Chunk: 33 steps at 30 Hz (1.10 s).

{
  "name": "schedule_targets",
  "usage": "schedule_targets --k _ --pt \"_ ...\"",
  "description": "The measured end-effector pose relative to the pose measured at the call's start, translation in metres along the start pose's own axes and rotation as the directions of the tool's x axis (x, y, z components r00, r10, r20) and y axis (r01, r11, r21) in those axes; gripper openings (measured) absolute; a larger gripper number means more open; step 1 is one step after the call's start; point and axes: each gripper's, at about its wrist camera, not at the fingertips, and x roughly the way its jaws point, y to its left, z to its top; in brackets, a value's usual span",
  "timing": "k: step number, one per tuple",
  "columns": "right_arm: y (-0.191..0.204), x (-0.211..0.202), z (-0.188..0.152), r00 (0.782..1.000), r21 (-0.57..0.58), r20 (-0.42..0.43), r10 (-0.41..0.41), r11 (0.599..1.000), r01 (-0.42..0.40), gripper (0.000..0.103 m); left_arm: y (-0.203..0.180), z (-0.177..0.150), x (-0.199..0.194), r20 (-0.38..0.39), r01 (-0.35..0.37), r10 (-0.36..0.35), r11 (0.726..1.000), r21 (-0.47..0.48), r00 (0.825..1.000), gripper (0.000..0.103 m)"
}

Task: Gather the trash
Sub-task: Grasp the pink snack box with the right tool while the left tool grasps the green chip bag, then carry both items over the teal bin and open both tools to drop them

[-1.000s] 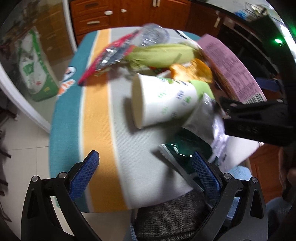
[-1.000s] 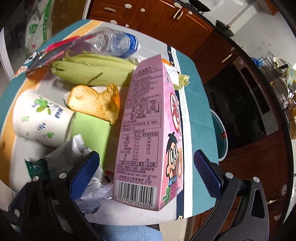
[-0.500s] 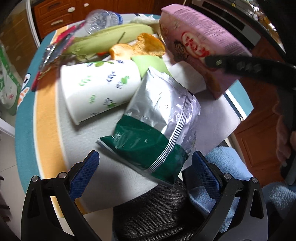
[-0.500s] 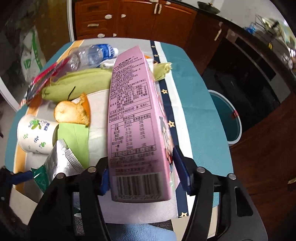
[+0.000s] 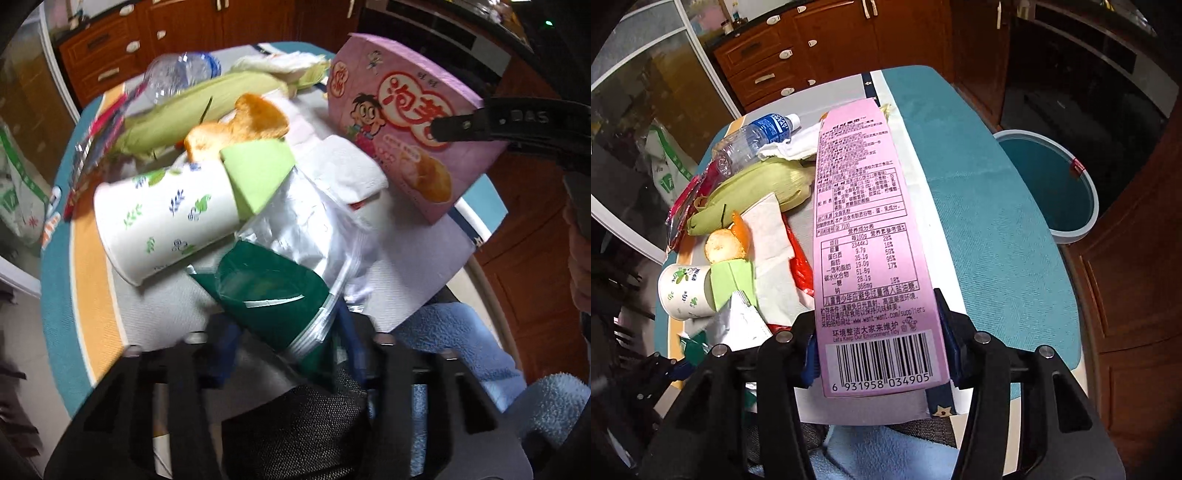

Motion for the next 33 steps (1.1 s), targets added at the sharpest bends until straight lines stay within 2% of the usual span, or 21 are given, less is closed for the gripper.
schedule_targets --k 2,4,7,11,16,21,24,29,33 --pt "-0.001 0.001 -0.002 1.0 0.006 -0.001 0.002 1.0 -0.002 0.048 -0.003 0.004 -0.007 0.012 -0.008 0.008 1.0 0.005 1.0 0.027" --pt "-0.003 -0.001 -0.004 1.0 0.02 0.011 0.014 1.0 -0.014 0.045 -0.001 0.008 -0.02 0.028 -0.011 0.011 1.0 0.003 1.0 0.023" --pt "-0.008 -0.014 -0.006 0.997 0.03 0.034 0.069 0.997 -0.07 0.043 0.0 0.017 -0.042 0.068 -0.02 0.019 1.0 0.008 0.998 0.022" --pt "-0.017 -0.043 -0.002 0.991 0.037 0.093 0.101 0.994 -0.105 0.042 -0.005 0.033 -0.071 0.115 -0.011 0.008 1.0 0.022 0.993 0.022" --pt "-0.041 -0.078 0.009 0.979 0.06 0.176 0.104 0.991 -0.116 0.042 -0.034 0.071 -0.077 0.141 0.006 -0.02 0.995 0.096 0.99 0.023" --pt "-0.091 -0.105 0.03 0.969 0.124 0.247 0.006 0.992 -0.038 0.042 -0.067 0.124 -0.062 0.128 0.068 -0.087 0.987 0.148 0.988 0.023" --pt "-0.131 -0.106 0.049 0.961 0.176 0.262 -0.083 0.984 0.036 0.042 -0.093 0.16 -0.041 0.109 0.104 -0.124 0.979 0.174 0.986 0.023" --pt "-0.187 -0.07 0.081 0.965 0.244 0.212 -0.151 0.965 0.097 0.042 -0.144 0.225 0.018 0.018 0.165 -0.172 0.965 0.202 0.985 0.023" --pt "-0.233 -0.024 0.101 0.982 0.318 0.137 -0.131 0.944 0.082 0.042 -0.185 0.271 0.069 -0.055 0.183 -0.175 0.954 0.239 0.983 0.023"
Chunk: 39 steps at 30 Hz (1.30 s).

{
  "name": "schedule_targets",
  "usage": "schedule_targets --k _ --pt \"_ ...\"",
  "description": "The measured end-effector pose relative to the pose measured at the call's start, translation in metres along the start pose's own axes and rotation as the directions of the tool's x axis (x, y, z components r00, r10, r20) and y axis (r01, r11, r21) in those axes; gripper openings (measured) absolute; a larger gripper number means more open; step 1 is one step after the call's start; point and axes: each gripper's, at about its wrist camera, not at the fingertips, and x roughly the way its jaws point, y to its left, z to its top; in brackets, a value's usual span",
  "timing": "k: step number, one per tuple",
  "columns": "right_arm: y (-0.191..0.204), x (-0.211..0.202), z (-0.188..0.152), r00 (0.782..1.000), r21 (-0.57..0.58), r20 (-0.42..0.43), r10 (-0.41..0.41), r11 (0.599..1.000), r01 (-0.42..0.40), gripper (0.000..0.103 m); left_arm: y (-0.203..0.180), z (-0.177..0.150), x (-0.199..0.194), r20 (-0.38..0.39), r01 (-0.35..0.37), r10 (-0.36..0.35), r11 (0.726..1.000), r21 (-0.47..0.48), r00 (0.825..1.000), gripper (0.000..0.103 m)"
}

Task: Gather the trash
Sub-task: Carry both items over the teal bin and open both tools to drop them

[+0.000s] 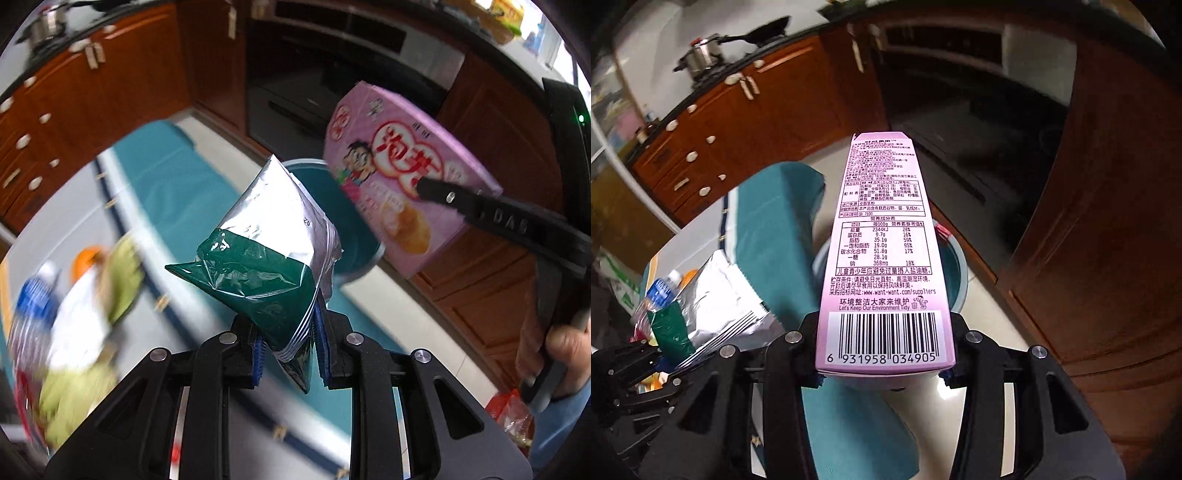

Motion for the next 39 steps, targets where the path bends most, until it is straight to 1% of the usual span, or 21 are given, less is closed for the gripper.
schedule_targets --k 2,4,6,11,13,14,15,16,17,18,19,21,26,29,30,31,32,34,36,38,39 --pt "-0.013 0.028 0.01 0.999 0.02 -0.045 0.009 1.0 -0.008 0.042 -0.008 0.025 0.027 -0.025 0.02 -0.019 1.0 0.002 1.0 0.023" --pt "-0.019 0.054 0.018 0.996 0.011 -0.094 0.01 1.0 -0.009 0.042 -0.013 0.046 0.054 -0.049 0.026 -0.026 1.0 0.007 0.998 0.023" --pt "-0.024 0.079 0.024 0.988 0.003 -0.152 0.015 1.0 -0.014 0.042 -0.016 0.061 0.085 -0.099 0.027 -0.027 1.0 0.004 0.995 0.023" --pt "-0.031 0.124 0.04 0.97 0.005 -0.245 0.011 1.0 -0.01 0.043 -0.013 0.079 0.136 -0.186 0.015 -0.014 1.0 0.009 0.982 0.024" --pt "-0.032 0.137 0.043 0.96 0.01 -0.278 0.023 1.0 -0.021 0.043 -0.011 0.086 0.15 -0.207 0.007 -0.004 1.0 0.013 0.978 0.027" --pt "-0.033 0.141 0.043 0.957 0.006 -0.29 0.023 1.0 -0.022 0.044 -0.011 0.088 0.155 -0.215 0.005 -0.002 1.0 0.015 0.977 0.034" --pt "-0.034 0.143 0.042 0.953 0.006 -0.301 0.026 1.0 -0.025 0.046 -0.011 0.091 0.158 -0.219 -0.004 0.008 1.0 0.018 0.976 0.042" --pt "-0.034 0.144 0.042 0.951 0.012 -0.309 0.027 1.0 -0.025 0.049 -0.013 0.09 0.159 -0.216 -0.011 0.015 1.0 0.023 0.976 0.054" --pt "-0.037 0.145 0.042 0.949 0.022 -0.313 0.029 0.999 -0.024 0.062 -0.015 0.089 0.159 -0.208 -0.016 0.022 0.999 0.032 0.978 0.062" --pt "-0.038 0.146 0.045 0.949 0.032 -0.314 0.028 0.999 -0.019 0.078 -0.016 0.09 0.159 -0.194 -0.019 0.027 0.999 0.04 0.981 0.064" --pt "-0.039 0.145 0.047 0.952 0.042 -0.306 0.031 0.999 -0.019 0.083 -0.016 0.089 0.159 -0.191 -0.022 0.03 0.999 0.043 0.981 0.064" --pt "-0.043 0.14 0.049 0.96 0.042 -0.281 0.019 0.999 -0.008 0.084 -0.016 0.088 0.159 -0.196 -0.018 0.026 0.999 0.043 0.98 0.064" --pt "-0.05 0.128 0.044 0.962 0.058 -0.272 0.008 0.998 0.008 0.089 -0.016 0.081 0.149 -0.189 -0.012 0.022 0.998 0.056 0.982 0.064" --pt "-0.045 0.131 0.035 0.96 0.033 -0.28 0.006 0.999 0.004 0.089 -0.015 0.077 0.135 -0.166 -0.006 0.014 0.999 0.048 0.986 0.064" --pt "-0.042 0.135 0.033 0.957 0.028 -0.289 0.017 1.0 -0.009 0.085 -0.016 0.076 0.132 -0.159 -0.007 0.014 0.999 0.044 0.987 0.064" --pt "-0.039 0.137 0.029 0.954 0.044 -0.296 0.052 0.998 -0.041 0.077 -0.015 0.073 0.13 -0.159 -0.033 0.04 0.998 0.047 0.986 0.064" --pt "-0.035 0.139 0.026 0.949 0.057 -0.304 0.084 0.996 -0.07 0.047 -0.013 0.071 0.129 -0.16 -0.03 0.038 0.998 0.049 0.986 0.065" --pt "-0.027 0.14 0.024 0.946 0.061 -0.309 0.093 0.995 -0.078 0.047 -0.01 0.067 0.125 -0.163 -0.021 0.029 0.999 0.049 0.986 0.065" --pt "-0.017 0.137 0.023 0.951 0.025 -0.301 0.064 0.998 -0.059 0.046 -0.007 0.064 0.121 -0.159 -0.022 0.029 0.999 0.047 0.987 0.065" --pt "-0.012 0.131 0.024 0.944 0.023 -0.316 0.093 0.996 -0.09 0.046 -0.002 0.062 0.115 -0.152 -0.015 0.02 0.999 0.035 0.988 0.065" --pt "-0.008 0.126 0.026 0.936 0.017 -0.334 0.114 0.993 -0.115 0.046 0.001 0.061 0.112 -0.148 -0.011 0.015 0.999 0.03 0.989 0.065"
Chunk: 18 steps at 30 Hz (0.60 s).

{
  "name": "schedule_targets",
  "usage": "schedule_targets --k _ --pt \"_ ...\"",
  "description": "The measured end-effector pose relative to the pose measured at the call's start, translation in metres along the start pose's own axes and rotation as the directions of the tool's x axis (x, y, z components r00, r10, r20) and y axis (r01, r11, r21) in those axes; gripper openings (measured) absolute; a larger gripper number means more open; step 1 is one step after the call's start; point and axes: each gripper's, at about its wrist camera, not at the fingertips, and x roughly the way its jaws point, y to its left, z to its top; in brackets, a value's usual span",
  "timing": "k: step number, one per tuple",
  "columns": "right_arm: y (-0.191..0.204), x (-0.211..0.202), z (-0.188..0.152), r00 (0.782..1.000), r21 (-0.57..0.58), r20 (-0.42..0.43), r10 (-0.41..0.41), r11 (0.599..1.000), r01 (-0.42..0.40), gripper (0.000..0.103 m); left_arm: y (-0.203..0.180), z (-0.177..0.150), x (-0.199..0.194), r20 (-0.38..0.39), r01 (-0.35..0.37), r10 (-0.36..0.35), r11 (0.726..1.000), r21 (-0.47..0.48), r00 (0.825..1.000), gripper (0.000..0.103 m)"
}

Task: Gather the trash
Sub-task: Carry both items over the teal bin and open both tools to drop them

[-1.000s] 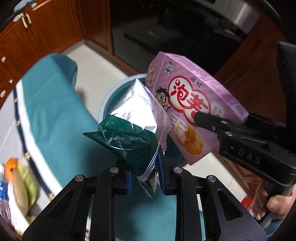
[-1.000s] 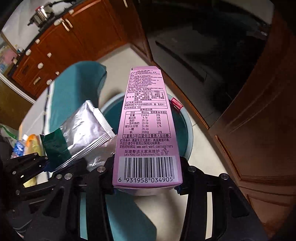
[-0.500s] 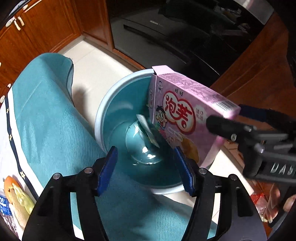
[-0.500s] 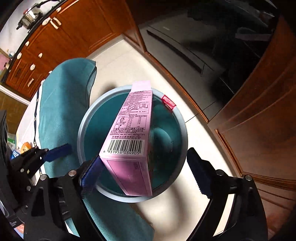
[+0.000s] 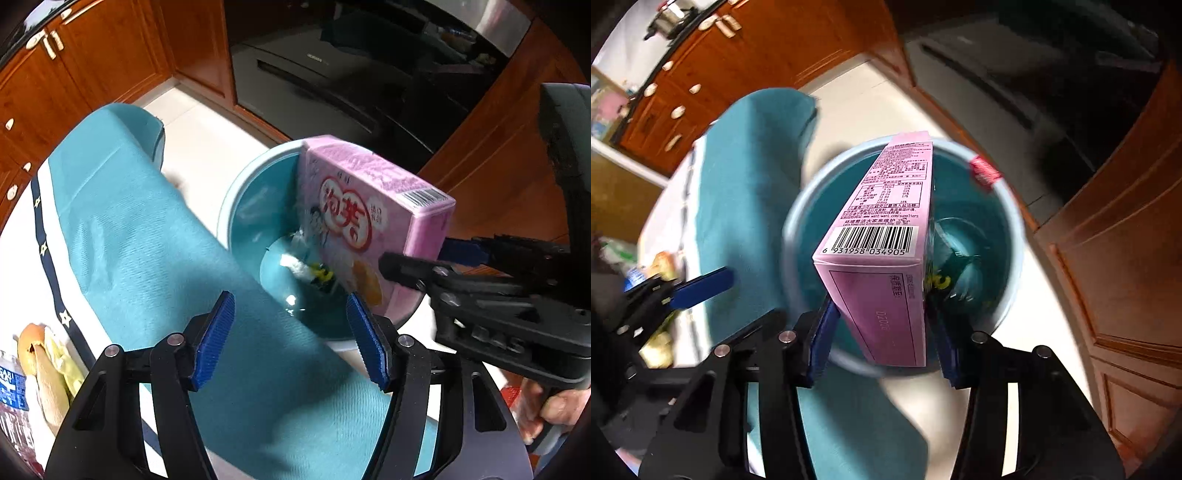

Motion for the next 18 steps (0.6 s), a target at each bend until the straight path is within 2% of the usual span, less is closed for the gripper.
schedule_targets --k 5,7,8,9,10,12,18 --pt "0.008 -0.016 0.003 0.998 -0.038 -0.061 -0.005 0.999 0.002 0.046 0.004 -0.002 -0.011 0.027 0.021 -0.021 1.0 -0.006 0.999 0.068" --pt "0.01 -0.021 0.008 0.998 -0.054 -0.034 -0.06 0.997 0.058 0.047 0.003 0.0 -0.014 0.036 0.029 -0.028 1.0 -0.008 0.999 0.069" --pt "0.008 -0.024 0.009 0.998 -0.047 -0.019 -0.067 0.997 0.066 0.055 0.003 0.0 -0.015 0.038 0.034 -0.034 0.999 -0.01 0.999 0.069" --pt "0.007 -0.027 0.009 0.997 -0.033 -0.007 -0.075 0.997 0.075 0.07 0.002 0.0 -0.017 0.039 0.04 -0.04 0.999 -0.01 0.998 0.069" --pt "0.006 -0.031 0.01 0.996 -0.021 0.009 -0.09 0.996 0.09 0.076 0.003 -0.001 -0.018 0.041 0.042 -0.042 0.999 -0.008 0.998 0.07" --pt "0.01 -0.039 0.008 0.993 -0.029 0.042 -0.109 0.993 0.11 0.078 0.004 -0.002 -0.023 0.051 0.041 -0.041 0.999 -0.005 0.998 0.071" --pt "0.026 -0.053 -0.002 0.991 -0.048 0.051 -0.126 0.991 0.129 0.084 0.012 -0.014 -0.041 0.079 0.058 -0.056 0.998 -0.021 0.995 0.074"
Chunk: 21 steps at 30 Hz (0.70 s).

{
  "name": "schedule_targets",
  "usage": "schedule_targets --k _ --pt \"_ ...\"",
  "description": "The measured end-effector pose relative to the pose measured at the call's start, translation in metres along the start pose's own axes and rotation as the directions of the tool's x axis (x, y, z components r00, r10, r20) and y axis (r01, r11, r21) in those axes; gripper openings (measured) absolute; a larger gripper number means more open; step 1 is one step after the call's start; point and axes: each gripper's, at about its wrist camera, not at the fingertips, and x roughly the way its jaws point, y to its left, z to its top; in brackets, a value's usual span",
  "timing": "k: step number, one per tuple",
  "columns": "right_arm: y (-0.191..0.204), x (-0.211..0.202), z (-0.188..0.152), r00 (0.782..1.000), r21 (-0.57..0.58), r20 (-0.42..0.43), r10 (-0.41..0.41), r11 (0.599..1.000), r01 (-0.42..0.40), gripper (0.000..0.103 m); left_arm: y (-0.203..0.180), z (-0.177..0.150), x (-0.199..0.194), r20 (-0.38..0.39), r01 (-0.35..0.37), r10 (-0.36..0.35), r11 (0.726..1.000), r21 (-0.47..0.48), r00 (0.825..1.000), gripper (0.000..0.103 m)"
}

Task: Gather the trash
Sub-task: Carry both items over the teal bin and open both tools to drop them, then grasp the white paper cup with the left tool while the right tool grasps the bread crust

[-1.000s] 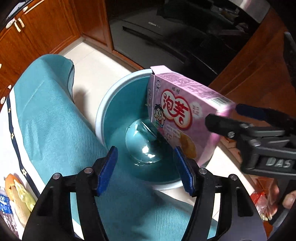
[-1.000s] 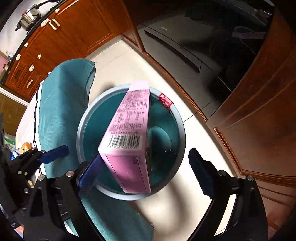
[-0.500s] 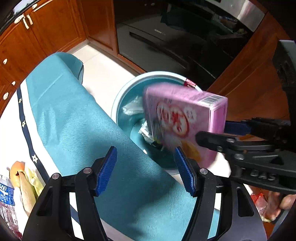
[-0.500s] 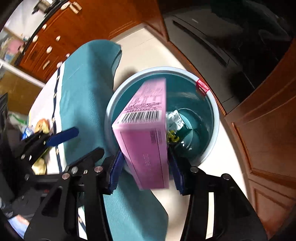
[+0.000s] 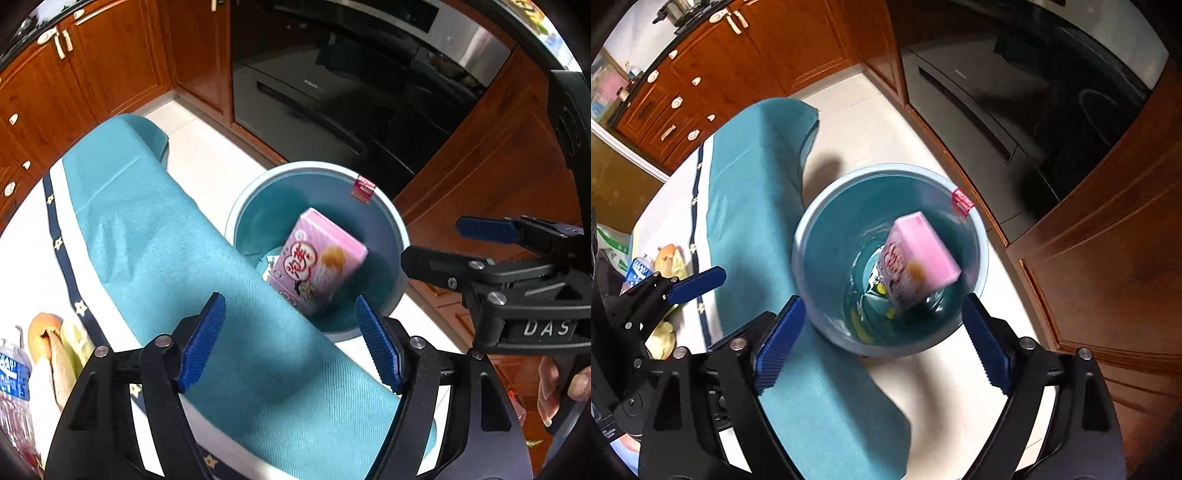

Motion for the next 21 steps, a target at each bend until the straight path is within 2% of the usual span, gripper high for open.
schedule_targets --k 6,12,16,21 --pt "0.032 -0.024 -0.017 0.999 -0.033 0.03 0.027 0.999 -0.026 0.086 0.019 -0.031 -0.038 0.037 -0.015 0.015 1.0 -0.011 0.999 0.075" --pt "0.092 -0.051 -0.053 0.988 -0.118 0.089 0.129 0.986 -0.119 0.088 0.063 -0.083 -0.088 0.076 -0.057 0.06 0.997 -0.043 0.995 0.078" --pt "0.145 -0.051 -0.08 0.983 -0.229 0.069 0.169 0.962 -0.149 0.088 0.101 -0.122 -0.12 0.093 -0.095 0.103 0.992 -0.081 0.99 0.078" --pt "0.205 -0.037 -0.117 0.976 -0.319 -0.018 0.215 0.924 -0.21 0.088 0.156 -0.184 -0.16 0.118 -0.164 0.183 0.974 -0.158 0.976 0.081"
